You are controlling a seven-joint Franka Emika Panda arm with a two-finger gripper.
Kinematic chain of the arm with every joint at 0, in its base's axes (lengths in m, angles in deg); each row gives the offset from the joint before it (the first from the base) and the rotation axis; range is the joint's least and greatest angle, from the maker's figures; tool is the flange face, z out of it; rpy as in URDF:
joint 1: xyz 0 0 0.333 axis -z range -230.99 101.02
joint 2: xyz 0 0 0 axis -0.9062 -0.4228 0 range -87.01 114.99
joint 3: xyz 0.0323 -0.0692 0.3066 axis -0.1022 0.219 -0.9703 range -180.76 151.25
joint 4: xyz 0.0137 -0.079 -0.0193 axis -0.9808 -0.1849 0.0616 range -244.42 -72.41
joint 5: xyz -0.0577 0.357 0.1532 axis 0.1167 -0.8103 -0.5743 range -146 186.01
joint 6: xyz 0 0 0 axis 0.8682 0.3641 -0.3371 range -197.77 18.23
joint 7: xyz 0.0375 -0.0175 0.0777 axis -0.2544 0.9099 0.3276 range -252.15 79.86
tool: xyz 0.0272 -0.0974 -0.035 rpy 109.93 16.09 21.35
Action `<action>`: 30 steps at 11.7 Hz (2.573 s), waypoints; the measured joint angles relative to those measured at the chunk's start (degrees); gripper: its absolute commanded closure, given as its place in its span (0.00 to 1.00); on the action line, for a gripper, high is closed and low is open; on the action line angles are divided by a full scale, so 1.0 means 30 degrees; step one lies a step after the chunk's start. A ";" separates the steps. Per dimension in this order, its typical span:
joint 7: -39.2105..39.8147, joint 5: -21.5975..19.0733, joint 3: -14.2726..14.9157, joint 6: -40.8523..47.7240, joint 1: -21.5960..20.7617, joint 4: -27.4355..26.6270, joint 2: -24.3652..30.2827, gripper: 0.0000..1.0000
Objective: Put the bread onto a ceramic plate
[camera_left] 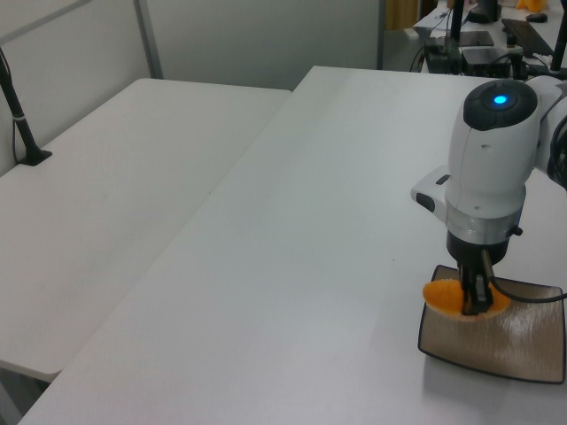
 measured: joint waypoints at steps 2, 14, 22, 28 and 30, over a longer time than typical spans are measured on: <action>0.0282 -0.0022 -0.0001 0.0042 0.0033 -0.0398 0.0045 0.00; 0.3700 -0.2361 0.1968 0.0660 0.3724 -0.0327 0.2996 0.00; 0.9426 -0.4304 0.8688 0.1123 0.7001 0.1133 0.3649 0.00; 1.1107 -0.4476 0.8703 0.1122 0.8173 0.1864 0.3661 0.00; 1.1483 -0.4198 0.8703 0.1123 0.8188 0.1855 0.3646 0.00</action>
